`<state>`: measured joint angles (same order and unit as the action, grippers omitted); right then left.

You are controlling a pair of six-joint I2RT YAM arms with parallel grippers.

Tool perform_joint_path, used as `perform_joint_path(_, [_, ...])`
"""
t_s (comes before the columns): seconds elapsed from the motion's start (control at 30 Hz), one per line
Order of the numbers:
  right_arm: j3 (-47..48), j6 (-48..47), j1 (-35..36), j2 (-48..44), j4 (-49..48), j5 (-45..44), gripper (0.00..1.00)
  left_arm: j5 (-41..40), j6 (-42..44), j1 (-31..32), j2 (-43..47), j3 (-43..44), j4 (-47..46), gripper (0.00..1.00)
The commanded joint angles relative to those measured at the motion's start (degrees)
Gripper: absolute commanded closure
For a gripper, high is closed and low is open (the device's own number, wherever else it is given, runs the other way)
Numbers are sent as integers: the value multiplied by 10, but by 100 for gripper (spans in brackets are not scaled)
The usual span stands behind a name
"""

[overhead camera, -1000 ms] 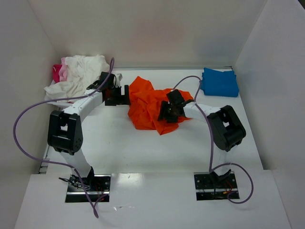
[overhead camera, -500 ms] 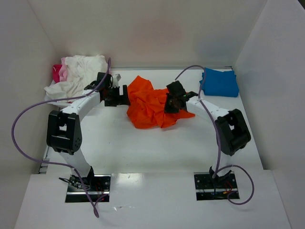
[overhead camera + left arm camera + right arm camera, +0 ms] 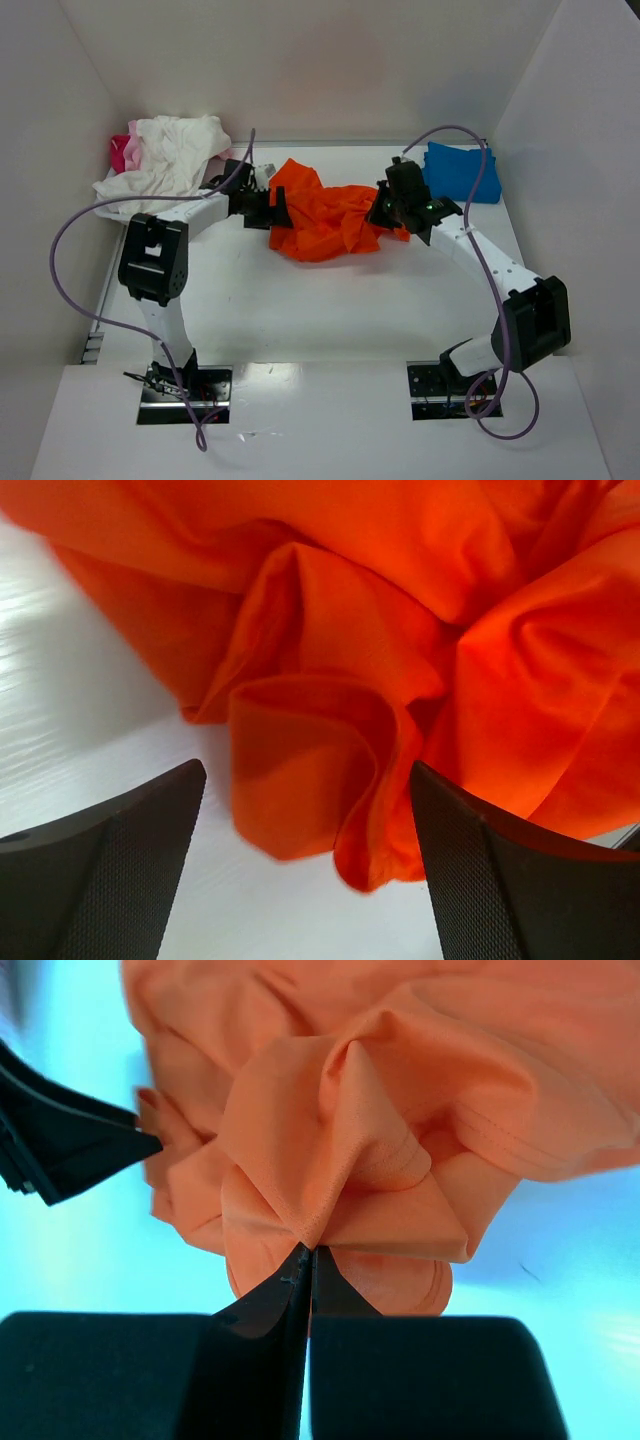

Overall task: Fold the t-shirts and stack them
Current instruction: Flatten out the tshirt

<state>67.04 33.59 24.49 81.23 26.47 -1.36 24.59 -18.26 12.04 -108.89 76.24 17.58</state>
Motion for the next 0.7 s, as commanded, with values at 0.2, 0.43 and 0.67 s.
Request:
perform_joint_path(0.2, [-12,9,-2,-8,-4,5,100,31,1,40,-37,37,-22,39])
perform_joint_path(0.43, [17,-4,-2,-8,11,-13,100,-23,1,44,-12,63,21,99])
perform_joint_path(0.67, [189,-62,-94,-1,52,-21,100,-86,1,-12,107,176,56,100])
